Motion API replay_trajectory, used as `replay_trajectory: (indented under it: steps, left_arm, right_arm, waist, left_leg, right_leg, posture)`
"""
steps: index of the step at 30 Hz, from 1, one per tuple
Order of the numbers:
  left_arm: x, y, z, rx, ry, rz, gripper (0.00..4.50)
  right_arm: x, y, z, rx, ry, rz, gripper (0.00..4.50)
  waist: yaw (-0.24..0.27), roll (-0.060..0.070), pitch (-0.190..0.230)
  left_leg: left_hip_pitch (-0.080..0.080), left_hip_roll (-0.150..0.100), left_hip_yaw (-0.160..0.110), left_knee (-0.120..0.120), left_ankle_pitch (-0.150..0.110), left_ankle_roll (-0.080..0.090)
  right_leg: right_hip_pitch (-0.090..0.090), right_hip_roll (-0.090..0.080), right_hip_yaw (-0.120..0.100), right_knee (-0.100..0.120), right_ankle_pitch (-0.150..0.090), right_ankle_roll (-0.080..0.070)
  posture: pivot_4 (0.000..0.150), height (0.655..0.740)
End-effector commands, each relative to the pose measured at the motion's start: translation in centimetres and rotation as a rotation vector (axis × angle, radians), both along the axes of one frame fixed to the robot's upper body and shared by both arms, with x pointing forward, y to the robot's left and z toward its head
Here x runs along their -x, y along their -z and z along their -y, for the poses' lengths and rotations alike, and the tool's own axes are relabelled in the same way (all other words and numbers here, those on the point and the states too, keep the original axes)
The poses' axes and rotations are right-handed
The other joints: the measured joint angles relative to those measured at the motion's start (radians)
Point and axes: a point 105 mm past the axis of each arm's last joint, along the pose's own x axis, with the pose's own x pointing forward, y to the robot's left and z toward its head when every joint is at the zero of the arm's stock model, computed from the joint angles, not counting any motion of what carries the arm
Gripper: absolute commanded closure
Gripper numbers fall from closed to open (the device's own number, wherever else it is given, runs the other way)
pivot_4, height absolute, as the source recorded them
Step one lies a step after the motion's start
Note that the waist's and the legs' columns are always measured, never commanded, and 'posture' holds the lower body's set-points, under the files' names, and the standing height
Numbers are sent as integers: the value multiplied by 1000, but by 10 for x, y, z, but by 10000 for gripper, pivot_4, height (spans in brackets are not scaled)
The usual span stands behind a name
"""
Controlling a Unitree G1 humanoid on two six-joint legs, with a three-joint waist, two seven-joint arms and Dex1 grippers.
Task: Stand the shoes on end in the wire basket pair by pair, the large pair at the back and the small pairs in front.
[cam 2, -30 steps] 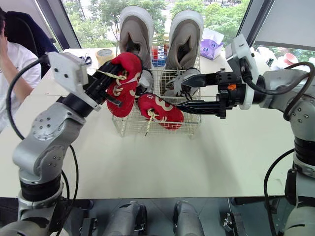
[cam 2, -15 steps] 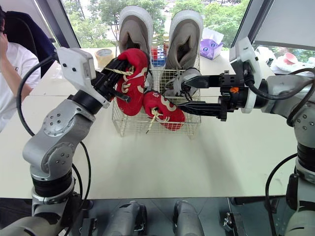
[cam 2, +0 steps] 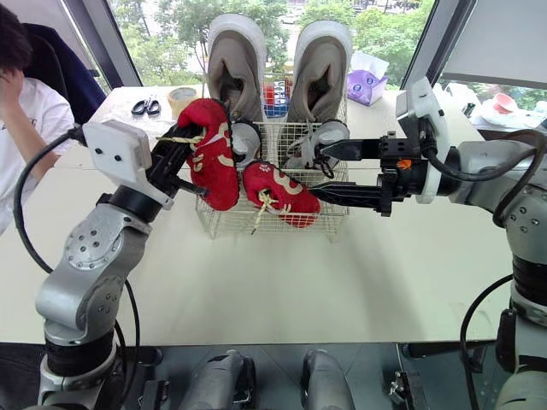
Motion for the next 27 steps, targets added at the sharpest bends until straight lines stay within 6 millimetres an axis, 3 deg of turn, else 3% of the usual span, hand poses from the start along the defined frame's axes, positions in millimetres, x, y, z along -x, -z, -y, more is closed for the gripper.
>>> replay_trajectory:
  steps: [1,6,11,16,17,19,23,27]
  left_arm:
    - [-7,20,0,-27,-55,-50,44536]
    - [-14,3,6,-3,-75,12,44536]
    - [-3,25,21,-117,44,-38,44536]
    - [17,44,18,-180,169,-121,44536]
    - [21,43,17,-184,200,-127,37826]
    - [26,44,15,-207,237,-151,30148]
    - [25,43,1,-228,232,-215,10221]
    - [42,28,-19,-217,296,-279,10221]
  right_arm:
    - [2,-15,1,-34,-4,69,0]
    - [1,-15,0,-40,-3,70,0]
    - [1,-16,1,-35,5,69,0]
    - [8,-10,0,-25,-17,20,0]
    - [10,-7,-1,-21,-25,5,0]
    - [11,-3,-2,-21,-29,-10,0]
    - [11,0,-2,-34,-25,-23,0]
    - [17,13,8,-11,-5,-90,0]
  waist:
    - [1,0,0]
    - [17,0,0]
    - [26,0,0]
    - [24,0,0]
    - [25,0,0]
    - [24,1,0]
    - [23,1,0]
    - [22,0,1]
  left_leg:
    - [0,0,0,0,0,0]
    - [-1,0,0,1,0,0]
    - [-2,0,0,1,0,0]
    - [-2,0,0,1,0,0]
    - [-3,0,0,1,0,0]
    - [-4,0,-1,1,0,0]
    - [-4,0,-1,1,0,0]
    - [-5,1,-1,1,0,0]
  right_leg:
    - [0,0,0,0,0,0]
    - [0,0,0,0,0,0]
    - [-2,0,0,0,0,0]
    - [-2,-1,0,0,0,-1]
    - [-3,-1,0,-1,0,-1]
    - [-3,-1,0,-1,0,-1]
    - [-4,-1,0,-1,0,-1]
    - [-4,0,-1,-1,0,-1]
  posture:
    - [1500,7400]
    - [1500,7400]
    - [1500,7400]
    - [1500,7400]
    - [1500,7400]
    - [1500,7400]
    - [1500,7400]
    - [1500,7400]
